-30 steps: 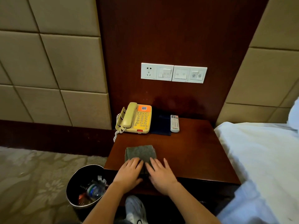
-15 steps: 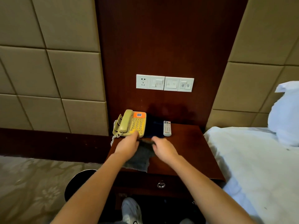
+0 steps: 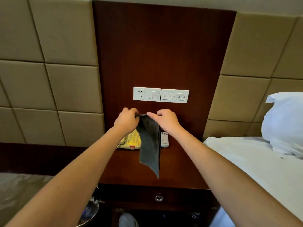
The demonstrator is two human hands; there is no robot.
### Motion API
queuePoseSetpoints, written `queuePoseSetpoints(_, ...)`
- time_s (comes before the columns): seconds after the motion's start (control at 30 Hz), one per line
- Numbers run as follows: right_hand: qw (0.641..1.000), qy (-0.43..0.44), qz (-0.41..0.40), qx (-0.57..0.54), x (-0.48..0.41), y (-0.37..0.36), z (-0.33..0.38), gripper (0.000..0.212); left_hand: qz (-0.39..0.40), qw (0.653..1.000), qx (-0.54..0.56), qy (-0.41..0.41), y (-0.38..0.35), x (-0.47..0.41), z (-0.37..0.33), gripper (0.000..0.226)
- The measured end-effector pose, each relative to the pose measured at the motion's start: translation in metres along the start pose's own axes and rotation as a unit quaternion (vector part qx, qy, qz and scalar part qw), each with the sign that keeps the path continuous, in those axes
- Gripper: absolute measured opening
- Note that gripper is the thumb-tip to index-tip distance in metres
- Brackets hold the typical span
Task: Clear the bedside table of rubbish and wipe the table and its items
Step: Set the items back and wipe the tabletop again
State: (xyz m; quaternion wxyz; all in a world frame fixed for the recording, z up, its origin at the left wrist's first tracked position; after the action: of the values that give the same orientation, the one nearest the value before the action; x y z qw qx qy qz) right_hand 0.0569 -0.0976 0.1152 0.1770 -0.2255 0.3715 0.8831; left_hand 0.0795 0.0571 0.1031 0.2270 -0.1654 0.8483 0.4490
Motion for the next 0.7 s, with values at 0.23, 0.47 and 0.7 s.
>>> queuePoseSetpoints(0.23,0.949,-0.203,0.077,-0.23,0.003,-0.003,0.005,0.053,0.203,0.837,0.431,0.27,-0.005,0.025,-0.045,0.045)
queuePoseSetpoints(0.47,0.888,-0.311,0.116,-0.317,0.005,0.008,-0.012,0.02,0.128,0.883,0.401,0.208,-0.005,0.02,-0.039,0.016)
queuePoseSetpoints(0.7,0.9,-0.332,-0.013,-0.282,-0.003,0.059,-0.058,0.01,-0.044,0.866,0.383,0.32,0.022,-0.003,0.017,0.032)
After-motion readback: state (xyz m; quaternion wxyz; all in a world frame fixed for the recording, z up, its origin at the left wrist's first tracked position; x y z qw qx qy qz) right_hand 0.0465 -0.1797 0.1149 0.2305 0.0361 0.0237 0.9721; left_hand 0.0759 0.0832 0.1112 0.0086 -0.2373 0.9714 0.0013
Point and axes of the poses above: each hand's wrist, its own x-axis away from the middle knuckle, its own y-axis out of the back of the hand, z = x × y, the point moved 4 cm from there along -x, towards the middle knuckle, and after that the axes turned 15 degrees about -z, right-handed, at the moved point
